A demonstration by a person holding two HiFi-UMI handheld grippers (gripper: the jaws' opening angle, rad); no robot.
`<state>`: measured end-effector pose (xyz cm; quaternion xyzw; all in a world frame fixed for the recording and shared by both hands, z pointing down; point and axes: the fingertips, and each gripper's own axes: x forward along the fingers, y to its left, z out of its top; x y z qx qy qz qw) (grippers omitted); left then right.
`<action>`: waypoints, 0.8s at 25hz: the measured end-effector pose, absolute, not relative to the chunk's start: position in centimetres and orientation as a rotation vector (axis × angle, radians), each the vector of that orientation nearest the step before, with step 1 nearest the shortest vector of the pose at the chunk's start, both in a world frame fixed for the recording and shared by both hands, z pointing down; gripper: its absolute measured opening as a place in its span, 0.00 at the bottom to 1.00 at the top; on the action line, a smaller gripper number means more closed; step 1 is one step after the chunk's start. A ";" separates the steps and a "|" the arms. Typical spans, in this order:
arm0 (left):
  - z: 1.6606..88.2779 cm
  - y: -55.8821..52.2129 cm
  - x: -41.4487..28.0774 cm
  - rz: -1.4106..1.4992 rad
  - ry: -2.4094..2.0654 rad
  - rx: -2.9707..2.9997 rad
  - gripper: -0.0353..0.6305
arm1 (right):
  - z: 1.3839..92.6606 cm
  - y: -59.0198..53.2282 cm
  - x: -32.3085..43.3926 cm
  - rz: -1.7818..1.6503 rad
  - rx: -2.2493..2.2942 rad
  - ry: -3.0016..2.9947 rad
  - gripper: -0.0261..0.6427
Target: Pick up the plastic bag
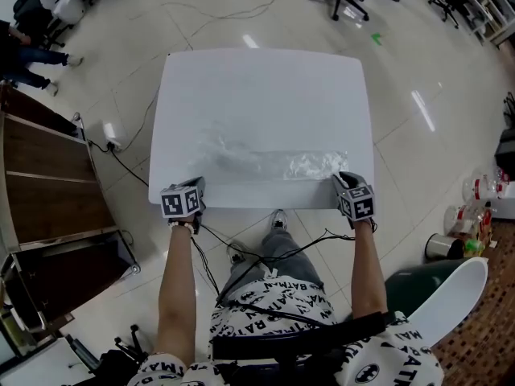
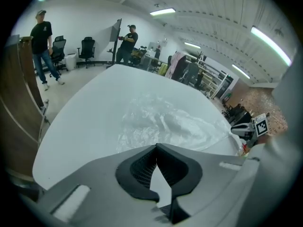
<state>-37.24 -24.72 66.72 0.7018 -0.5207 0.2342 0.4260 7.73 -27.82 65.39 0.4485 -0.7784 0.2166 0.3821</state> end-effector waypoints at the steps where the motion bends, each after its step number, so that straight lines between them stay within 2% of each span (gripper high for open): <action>1: 65.5 -24.6 -37.2 0.537 -1.314 1.775 0.06 | 64.3 -27.7 7.4 0.540 1.164 -2.008 0.20; 4: 60.8 -23.9 -38.2 0.409 -1.407 1.833 0.06 | 60.1 -27.3 5.9 0.518 1.247 -2.094 0.20; 7: 55.5 -22.7 -37.8 0.258 -1.448 1.915 0.06 | 55.3 -26.3 3.2 0.511 1.346 -2.218 0.04; 14: 47.3 -16.2 -34.3 0.187 -1.392 2.145 0.06 | 47.9 -19.1 -4.6 0.434 1.447 -2.344 0.04; 20: 44.7 -12.4 -31.7 0.165 -1.418 2.223 0.06 | 44.7 -14.6 -7.6 0.488 1.504 -2.408 0.04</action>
